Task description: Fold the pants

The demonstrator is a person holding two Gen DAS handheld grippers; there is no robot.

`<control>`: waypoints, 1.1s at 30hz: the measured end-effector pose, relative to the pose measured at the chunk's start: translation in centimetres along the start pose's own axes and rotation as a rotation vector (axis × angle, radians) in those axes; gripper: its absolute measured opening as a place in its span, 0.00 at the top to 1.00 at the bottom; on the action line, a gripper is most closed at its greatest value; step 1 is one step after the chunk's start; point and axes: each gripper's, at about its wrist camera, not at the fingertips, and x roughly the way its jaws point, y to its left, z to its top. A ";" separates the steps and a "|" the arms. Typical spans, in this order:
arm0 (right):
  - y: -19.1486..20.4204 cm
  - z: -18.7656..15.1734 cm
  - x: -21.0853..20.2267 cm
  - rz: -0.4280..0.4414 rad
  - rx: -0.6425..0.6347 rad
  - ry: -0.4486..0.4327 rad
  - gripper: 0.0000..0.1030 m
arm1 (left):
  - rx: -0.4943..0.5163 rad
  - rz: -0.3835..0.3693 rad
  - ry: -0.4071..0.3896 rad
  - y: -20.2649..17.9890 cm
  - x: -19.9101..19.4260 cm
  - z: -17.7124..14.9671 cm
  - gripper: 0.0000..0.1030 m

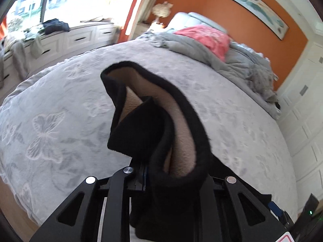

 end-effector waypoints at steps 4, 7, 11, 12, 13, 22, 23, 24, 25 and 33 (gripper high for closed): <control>-4.4 -0.3 1.0 0.013 0.156 0.067 0.12 | 0.212 -0.065 0.038 -7.4 1.7 -3.9 0.82; -6.0 -0.8 1.7 0.034 0.216 0.101 0.12 | 0.402 -0.024 0.174 -11.5 5.8 -9.3 0.73; -5.6 -0.9 1.4 0.154 0.236 0.110 0.12 | 0.530 0.092 0.307 -12.6 8.7 -13.8 0.72; -4.9 -0.9 1.4 0.201 0.230 0.115 0.12 | 0.556 0.101 0.257 -12.7 7.6 -14.0 0.71; -4.2 -0.8 1.5 0.237 0.223 0.122 0.12 | 0.573 0.104 0.221 -12.6 6.3 -14.1 0.67; 2.9 -1.5 3.7 0.460 0.190 0.210 0.12 | 0.466 -0.005 0.049 -7.5 0.0 -11.6 0.22; 3.5 -1.7 4.3 0.484 0.198 0.228 0.12 | 0.455 0.011 0.068 -6.8 0.8 -11.4 0.11; 4.0 -1.8 4.9 0.510 0.215 0.252 0.12 | 0.450 0.029 0.096 -6.4 1.6 -11.6 0.09; 4.4 -1.9 5.5 0.539 0.227 0.266 0.12 | 0.431 0.039 0.134 -5.9 2.6 -11.7 0.11; 5.7 -2.3 7.0 0.580 0.253 0.327 0.12 | 0.510 -0.011 0.196 -5.7 1.0 -14.1 0.10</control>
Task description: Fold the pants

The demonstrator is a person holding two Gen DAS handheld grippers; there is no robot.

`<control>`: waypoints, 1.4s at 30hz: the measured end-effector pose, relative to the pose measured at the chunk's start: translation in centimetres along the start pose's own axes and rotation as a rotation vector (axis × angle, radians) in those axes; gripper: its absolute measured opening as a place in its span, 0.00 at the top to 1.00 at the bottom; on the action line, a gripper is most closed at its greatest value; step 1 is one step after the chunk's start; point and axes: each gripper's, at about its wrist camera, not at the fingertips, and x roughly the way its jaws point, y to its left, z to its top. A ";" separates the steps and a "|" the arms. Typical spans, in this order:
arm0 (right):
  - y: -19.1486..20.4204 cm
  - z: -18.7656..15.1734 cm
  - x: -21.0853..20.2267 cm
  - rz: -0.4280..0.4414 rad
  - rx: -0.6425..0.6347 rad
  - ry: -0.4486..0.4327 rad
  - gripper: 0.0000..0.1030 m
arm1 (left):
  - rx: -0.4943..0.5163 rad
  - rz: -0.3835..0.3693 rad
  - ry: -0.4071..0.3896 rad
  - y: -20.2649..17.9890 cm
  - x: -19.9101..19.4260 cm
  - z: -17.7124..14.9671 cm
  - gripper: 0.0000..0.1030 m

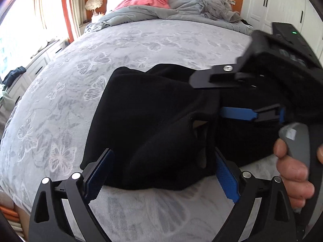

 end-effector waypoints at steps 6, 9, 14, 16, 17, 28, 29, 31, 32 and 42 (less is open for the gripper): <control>2.0 -1.8 1.9 -0.069 -0.073 0.023 0.11 | 0.062 0.003 -0.095 1.2 -4.3 -2.3 0.10; 3.1 -2.2 3.3 -0.164 -0.100 -0.020 0.11 | 0.024 -0.005 -0.095 3.1 -5.2 -2.9 0.10; 4.4 -1.6 5.3 -0.362 -0.144 -0.071 0.72 | -0.063 0.056 -0.120 5.9 -7.0 -3.1 0.10; 6.2 -0.6 3.9 -0.323 -0.158 -0.079 0.87 | -0.091 0.087 -0.137 6.9 -7.3 -3.0 0.10; 7.6 0.0 2.9 -0.300 -0.184 -0.092 0.88 | -0.104 0.089 -0.142 7.4 -7.5 -2.7 0.10; 9.0 4.6 -16.7 -0.679 -0.366 -0.325 0.87 | -0.090 -0.075 -0.155 4.0 -7.8 0.0 0.09; 5.8 4.6 -17.3 -0.719 -0.306 -0.311 0.86 | -0.073 -0.094 -0.146 3.0 -7.5 0.2 0.09; -1.8 4.8 -16.2 -0.785 -0.197 -0.240 0.81 | -0.054 -0.134 -0.125 1.3 -6.4 0.7 0.09; -5.6 4.8 -15.2 -0.840 -0.136 -0.181 0.80 | -0.044 -0.149 -0.108 0.3 -5.8 0.9 0.09; -10.6 -0.7 -19.4 -0.707 -0.029 -0.270 0.38 | -0.062 -0.236 0.010 -4.3 0.3 2.9 0.09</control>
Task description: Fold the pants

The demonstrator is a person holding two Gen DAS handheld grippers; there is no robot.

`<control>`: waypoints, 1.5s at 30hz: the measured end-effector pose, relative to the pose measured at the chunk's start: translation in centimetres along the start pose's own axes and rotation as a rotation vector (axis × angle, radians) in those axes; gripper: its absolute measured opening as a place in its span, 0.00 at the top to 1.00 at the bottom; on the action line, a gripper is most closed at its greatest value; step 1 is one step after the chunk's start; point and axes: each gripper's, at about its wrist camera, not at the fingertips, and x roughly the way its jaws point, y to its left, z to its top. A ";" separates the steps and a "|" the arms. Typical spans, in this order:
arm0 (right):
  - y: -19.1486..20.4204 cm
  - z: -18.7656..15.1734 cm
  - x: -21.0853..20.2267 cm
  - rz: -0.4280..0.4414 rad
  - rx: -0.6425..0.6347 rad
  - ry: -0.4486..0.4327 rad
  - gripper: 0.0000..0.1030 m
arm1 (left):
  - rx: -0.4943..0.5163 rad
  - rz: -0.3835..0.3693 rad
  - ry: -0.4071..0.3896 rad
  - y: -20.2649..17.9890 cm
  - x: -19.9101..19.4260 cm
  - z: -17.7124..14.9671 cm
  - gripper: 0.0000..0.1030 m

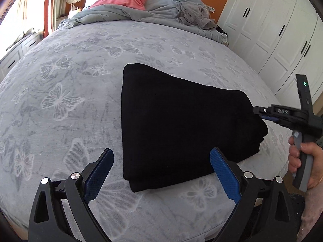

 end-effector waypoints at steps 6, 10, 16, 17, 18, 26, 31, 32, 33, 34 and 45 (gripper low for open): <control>-0.5 -2.4 3.4 0.075 0.088 0.099 0.17 | -0.085 0.021 0.058 0.9 3.8 1.3 0.09; -1.0 -2.9 4.7 0.136 0.147 0.135 0.12 | -0.194 0.008 0.161 3.0 7.4 1.9 0.09; 0.0 -2.7 3.5 0.218 0.134 0.085 0.67 | -0.223 -0.060 0.170 3.8 9.1 2.6 0.35; 0.4 -2.6 2.7 0.223 0.120 0.063 0.69 | -0.203 -0.053 0.157 3.5 8.5 2.8 0.42; 0.9 -2.4 1.7 0.250 0.118 0.040 0.70 | -0.187 -0.052 0.136 3.4 7.8 3.0 0.65; 5.1 -4.0 -2.9 0.419 0.039 0.030 0.62 | -0.159 -0.075 0.063 5.7 -1.7 3.0 0.83; 6.0 -7.0 0.4 0.137 -0.019 0.086 0.46 | -0.158 0.092 0.105 8.2 -2.9 0.9 0.69; 5.8 -6.9 -0.4 0.137 0.007 0.045 0.46 | -0.148 0.125 0.097 8.4 -3.3 0.5 0.68; 6.0 -6.6 -1.3 0.127 0.021 0.002 0.41 | -0.133 0.155 0.082 8.4 -3.7 0.3 0.62; 6.4 -6.1 -2.1 0.127 0.014 -0.038 0.29 | -0.118 0.182 0.056 8.5 -4.5 0.2 0.53; 9.5 -2.7 3.7 -0.030 -0.086 0.025 0.30 | 0.028 0.308 -0.024 6.7 -5.1 -1.1 0.23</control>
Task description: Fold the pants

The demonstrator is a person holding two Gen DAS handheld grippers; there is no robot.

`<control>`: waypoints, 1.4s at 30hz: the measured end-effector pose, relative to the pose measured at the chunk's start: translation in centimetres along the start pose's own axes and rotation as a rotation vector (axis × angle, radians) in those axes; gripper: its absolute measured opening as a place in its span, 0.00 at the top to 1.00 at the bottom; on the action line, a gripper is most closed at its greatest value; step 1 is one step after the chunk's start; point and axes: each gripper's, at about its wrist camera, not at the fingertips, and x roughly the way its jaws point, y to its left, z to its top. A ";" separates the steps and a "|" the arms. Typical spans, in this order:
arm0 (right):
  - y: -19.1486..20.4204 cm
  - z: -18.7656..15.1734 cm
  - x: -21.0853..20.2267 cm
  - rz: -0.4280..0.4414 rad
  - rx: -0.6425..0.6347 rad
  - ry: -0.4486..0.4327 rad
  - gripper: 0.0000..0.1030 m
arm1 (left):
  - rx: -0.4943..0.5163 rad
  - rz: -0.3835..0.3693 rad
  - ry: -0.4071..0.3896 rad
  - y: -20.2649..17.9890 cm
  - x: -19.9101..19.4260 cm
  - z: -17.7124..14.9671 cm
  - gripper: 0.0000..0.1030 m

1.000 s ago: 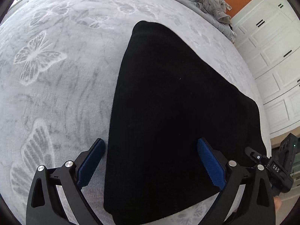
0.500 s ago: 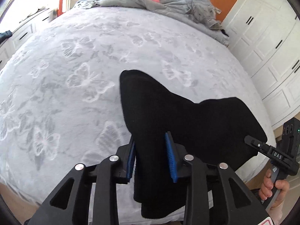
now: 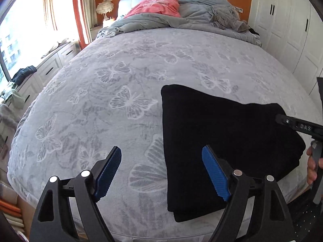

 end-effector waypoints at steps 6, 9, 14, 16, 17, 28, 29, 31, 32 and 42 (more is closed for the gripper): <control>1.7 1.0 -5.1 0.113 -0.008 -0.098 0.91 | 0.068 0.042 0.044 -1.5 1.4 -0.8 0.23; 2.8 1.7 -10.1 0.222 -0.034 -0.192 0.93 | 0.052 0.016 0.045 -1.4 1.3 -0.7 0.23; 1.2 0.6 -4.9 0.053 -0.074 -0.085 0.90 | 0.034 0.000 0.052 -1.5 1.4 -0.4 0.23; -0.9 -0.7 -1.3 -0.014 -0.027 0.000 0.85 | 0.026 -0.004 0.062 -1.5 1.6 -0.3 0.23; -1.5 -1.1 -1.8 0.021 0.006 -0.028 0.83 | 0.023 -0.006 0.067 -1.6 1.8 -0.3 0.23; -1.2 -5.1 -3.7 0.090 0.016 -0.037 0.85 | 0.020 0.005 0.096 -2.1 2.9 -0.3 0.23; -0.9 -5.3 -5.0 0.116 0.026 -0.053 0.82 | 0.021 0.006 0.097 -2.1 2.9 -0.2 0.23; 0.8 -5.9 -7.7 0.195 0.000 -0.097 0.82 | 0.019 -0.015 0.104 -1.6 2.8 0.0 0.23; 2.4 -6.5 -8.9 0.240 -0.050 -0.113 0.78 | 0.006 -0.020 0.105 -0.9 2.6 0.2 0.23; 21.1 -15.0 -6.2 0.243 -0.660 -0.147 0.43 | -0.189 0.107 -0.023 7.3 -0.8 2.0 0.20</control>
